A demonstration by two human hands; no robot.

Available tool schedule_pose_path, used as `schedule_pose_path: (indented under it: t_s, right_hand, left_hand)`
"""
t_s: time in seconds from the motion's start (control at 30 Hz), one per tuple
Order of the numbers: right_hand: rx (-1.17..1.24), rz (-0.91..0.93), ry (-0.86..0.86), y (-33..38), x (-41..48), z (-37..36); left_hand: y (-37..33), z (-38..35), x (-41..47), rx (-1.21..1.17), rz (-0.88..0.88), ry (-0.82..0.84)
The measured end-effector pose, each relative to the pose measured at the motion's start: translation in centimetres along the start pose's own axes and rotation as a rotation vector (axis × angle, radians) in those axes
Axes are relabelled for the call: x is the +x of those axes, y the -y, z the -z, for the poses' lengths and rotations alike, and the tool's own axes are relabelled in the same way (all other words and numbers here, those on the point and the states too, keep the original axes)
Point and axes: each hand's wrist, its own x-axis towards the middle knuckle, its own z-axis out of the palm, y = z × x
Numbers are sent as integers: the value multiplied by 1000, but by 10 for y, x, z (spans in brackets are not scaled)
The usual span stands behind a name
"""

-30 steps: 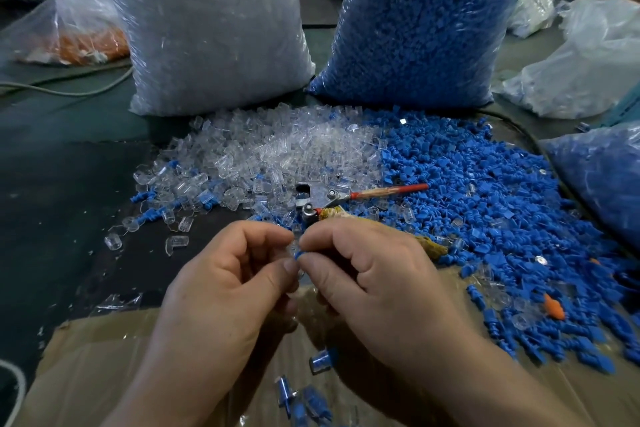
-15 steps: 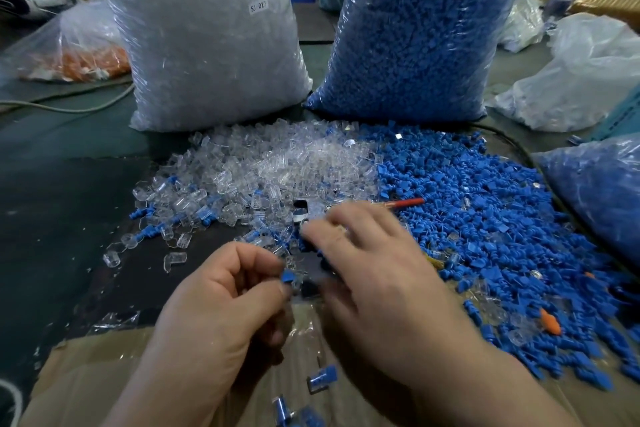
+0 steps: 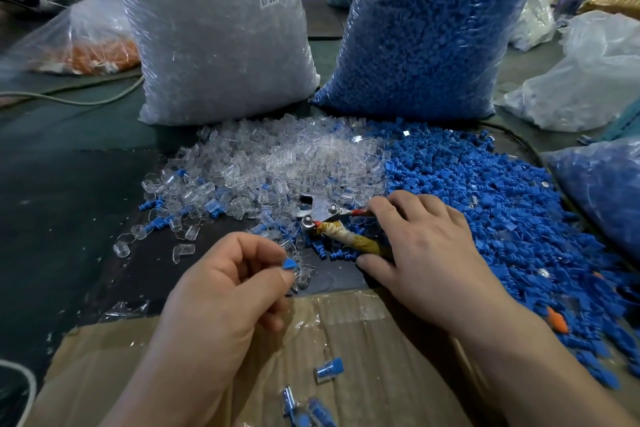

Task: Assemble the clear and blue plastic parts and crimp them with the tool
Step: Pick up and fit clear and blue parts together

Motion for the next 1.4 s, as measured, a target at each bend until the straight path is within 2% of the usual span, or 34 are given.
schedule_pose_path:
  t_s: [0.2,0.33,0.47,0.6,0.93,1.1,1.3,1.4]
  right_hand:
    - [38,17,-35,6,-1,8]
    - [243,20,-123,12,-9,19]
    - [397,150,-146,18,-22,29]
    - [383,276,-94,21,-28,33]
    - [320,290,-3,14,-26,35]
    - [258,280,4,16,-23,36]
    - [312,243,-2,18,-24,35]
    - [317,172,-34,14,-23,30]
  left_hand:
    - [4,0,2,-56,-3,-24]
    - [7,2,5,-91,-28,-51]
    - [5,6,6,-206,-78,-100]
    - [7,13,10,-233,-206,-133]
    - [11,19,10,-143,-316,-50]
    - [8,13,8,-161,-306,-59]
    - [6,15,7,-144,-286,-116]
    - [6,19,13,-185,-202,-172]
